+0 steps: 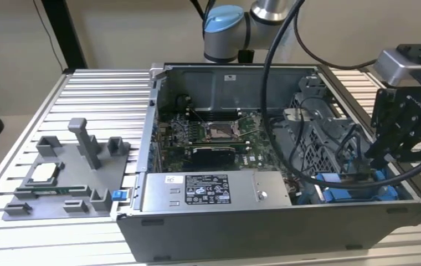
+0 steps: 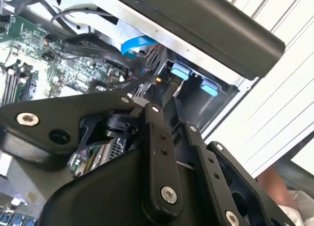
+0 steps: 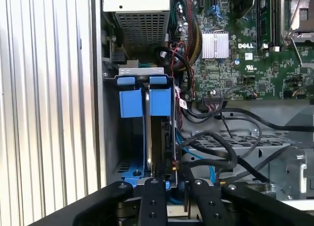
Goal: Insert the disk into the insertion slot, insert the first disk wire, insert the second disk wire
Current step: 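Insert the first disk wire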
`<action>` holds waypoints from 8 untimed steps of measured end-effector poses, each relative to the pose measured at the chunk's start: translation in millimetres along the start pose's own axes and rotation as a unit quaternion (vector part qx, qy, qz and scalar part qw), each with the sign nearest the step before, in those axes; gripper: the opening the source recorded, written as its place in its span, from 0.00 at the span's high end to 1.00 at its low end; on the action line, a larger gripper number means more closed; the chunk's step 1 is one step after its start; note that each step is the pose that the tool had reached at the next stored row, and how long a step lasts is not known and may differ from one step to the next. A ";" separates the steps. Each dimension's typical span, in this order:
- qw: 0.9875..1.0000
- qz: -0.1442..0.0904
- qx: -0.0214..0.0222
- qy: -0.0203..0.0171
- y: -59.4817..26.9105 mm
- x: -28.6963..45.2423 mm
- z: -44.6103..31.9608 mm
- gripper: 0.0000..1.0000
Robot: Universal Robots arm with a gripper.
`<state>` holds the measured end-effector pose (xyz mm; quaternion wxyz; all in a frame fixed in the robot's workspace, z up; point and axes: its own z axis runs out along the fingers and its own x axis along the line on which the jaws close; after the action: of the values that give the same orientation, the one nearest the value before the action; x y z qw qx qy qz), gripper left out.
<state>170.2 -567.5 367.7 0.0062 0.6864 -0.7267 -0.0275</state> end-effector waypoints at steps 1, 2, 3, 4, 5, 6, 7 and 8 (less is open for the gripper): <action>1.000 0.000 0.000 0.000 0.1 -0.1 -3.3 1.00; 1.000 0.000 0.000 0.000 0.3 -0.2 -6.6 1.00; 1.000 0.000 0.000 0.000 0.5 -0.3 -9.7 1.00; 1.000 0.000 0.000 0.000 0.6 -0.4 -12.6 1.00; 1.000 0.000 0.000 0.000 0.7 -0.4 -15.1 1.00; 1.000 0.000 0.000 0.000 0.8 -0.5 -16.1 1.00; 1.000 0.000 0.000 0.000 0.8 -0.4 -16.0 1.00; 1.000 0.000 0.000 0.000 0.8 -0.5 -16.0 1.00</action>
<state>170.2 -567.4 383.8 0.0060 0.6864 -0.7267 -0.0277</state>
